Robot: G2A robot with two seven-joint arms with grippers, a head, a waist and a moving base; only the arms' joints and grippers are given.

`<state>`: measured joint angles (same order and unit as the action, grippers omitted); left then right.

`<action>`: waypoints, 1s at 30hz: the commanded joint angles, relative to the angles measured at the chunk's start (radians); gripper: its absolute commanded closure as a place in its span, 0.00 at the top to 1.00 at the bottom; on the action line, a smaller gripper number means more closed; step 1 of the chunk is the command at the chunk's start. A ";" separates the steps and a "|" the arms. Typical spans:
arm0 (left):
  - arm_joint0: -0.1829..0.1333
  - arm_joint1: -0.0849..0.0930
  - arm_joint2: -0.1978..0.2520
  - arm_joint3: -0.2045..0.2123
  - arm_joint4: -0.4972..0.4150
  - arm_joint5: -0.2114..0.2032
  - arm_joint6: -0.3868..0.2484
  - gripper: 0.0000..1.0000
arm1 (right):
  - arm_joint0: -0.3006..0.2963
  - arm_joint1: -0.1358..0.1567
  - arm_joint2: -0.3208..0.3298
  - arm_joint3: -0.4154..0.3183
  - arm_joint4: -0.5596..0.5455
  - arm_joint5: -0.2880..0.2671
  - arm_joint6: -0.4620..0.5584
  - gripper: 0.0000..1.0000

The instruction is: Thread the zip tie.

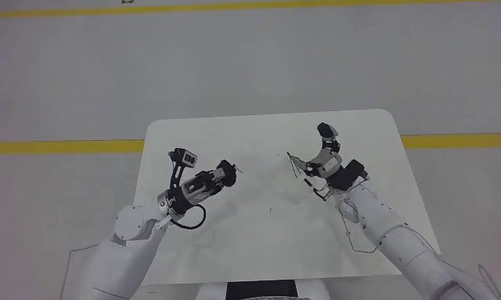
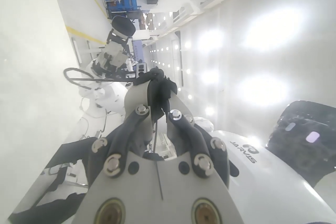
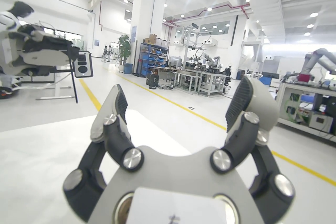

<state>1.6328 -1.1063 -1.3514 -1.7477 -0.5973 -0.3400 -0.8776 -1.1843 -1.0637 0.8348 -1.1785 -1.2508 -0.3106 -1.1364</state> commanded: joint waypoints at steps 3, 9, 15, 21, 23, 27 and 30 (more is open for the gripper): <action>0.008 -0.013 -0.032 0.022 0.053 0.000 -0.038 0.00 | -0.023 0.020 -0.004 -0.035 0.041 -0.029 0.021 1.00; 0.022 -0.036 -0.069 0.032 0.145 0.000 -0.013 0.00 | -0.014 0.069 -0.079 -0.087 0.121 -0.029 0.029 1.00; 0.027 -0.048 -0.087 0.030 0.125 0.000 -0.032 0.00 | 0.000 0.093 -0.124 -0.109 0.137 -0.029 0.007 1.00; 0.027 -0.048 -0.087 0.030 0.125 0.000 -0.032 0.00 | 0.000 0.093 -0.124 -0.109 0.137 -0.029 0.007 1.00; 0.027 -0.048 -0.087 0.030 0.125 0.000 -0.032 0.00 | 0.000 0.093 -0.124 -0.109 0.137 -0.029 0.007 1.00; 0.027 -0.048 -0.087 0.030 0.125 0.000 -0.032 0.00 | 0.000 0.093 -0.124 -0.109 0.137 -0.029 0.007 1.00; 0.027 -0.048 -0.087 0.030 0.125 0.000 -0.032 0.00 | 0.000 0.093 -0.124 -0.109 0.137 -0.029 0.007 1.00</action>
<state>1.6595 -1.1540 -1.4389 -1.7178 -0.4720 -0.3400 -0.9099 -1.1841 -0.9704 0.7103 -1.2874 -1.1141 -0.3400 -1.1292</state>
